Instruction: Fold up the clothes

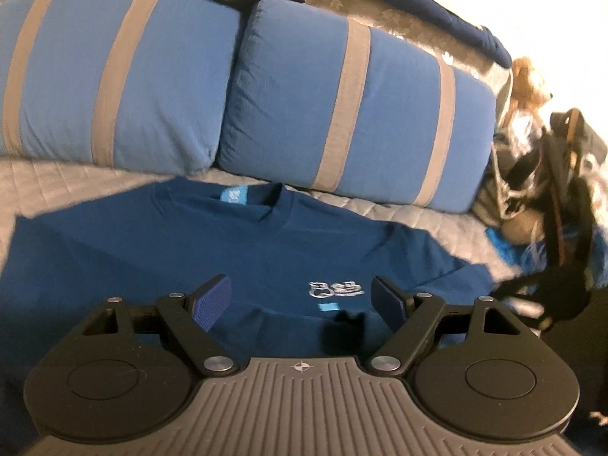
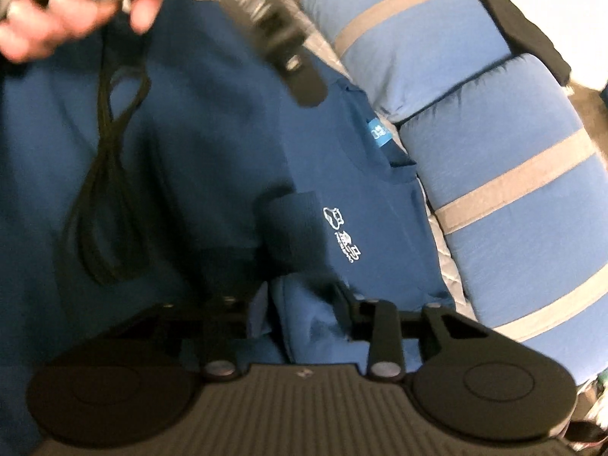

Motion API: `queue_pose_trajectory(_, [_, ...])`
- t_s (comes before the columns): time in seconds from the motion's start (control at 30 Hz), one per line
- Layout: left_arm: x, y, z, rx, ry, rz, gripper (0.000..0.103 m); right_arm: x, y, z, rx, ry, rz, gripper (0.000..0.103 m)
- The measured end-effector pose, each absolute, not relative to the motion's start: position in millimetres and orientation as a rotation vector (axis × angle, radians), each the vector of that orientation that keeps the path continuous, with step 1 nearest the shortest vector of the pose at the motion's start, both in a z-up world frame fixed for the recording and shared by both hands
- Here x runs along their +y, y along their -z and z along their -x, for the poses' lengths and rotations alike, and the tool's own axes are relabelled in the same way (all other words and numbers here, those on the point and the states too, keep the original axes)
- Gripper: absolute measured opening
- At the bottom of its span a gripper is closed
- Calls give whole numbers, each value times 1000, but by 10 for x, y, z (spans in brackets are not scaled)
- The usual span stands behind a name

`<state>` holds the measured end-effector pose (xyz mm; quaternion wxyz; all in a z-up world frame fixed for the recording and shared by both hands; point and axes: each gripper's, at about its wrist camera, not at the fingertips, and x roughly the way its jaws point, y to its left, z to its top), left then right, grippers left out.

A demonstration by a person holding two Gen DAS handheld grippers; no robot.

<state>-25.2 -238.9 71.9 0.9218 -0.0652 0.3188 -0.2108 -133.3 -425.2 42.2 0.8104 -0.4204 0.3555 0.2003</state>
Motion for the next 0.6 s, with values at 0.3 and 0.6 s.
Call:
queue_pose_trajectory(0.3, [-2218, -539, -44, 907, 525, 447, 81, -4324, -452, 1422, 690, -376, 834, 10])
queue_pose_trajectory(0.6, [-2289, 66, -479, 1298, 593, 1106, 81, -4589, -719, 1525, 612, -340, 608, 10])
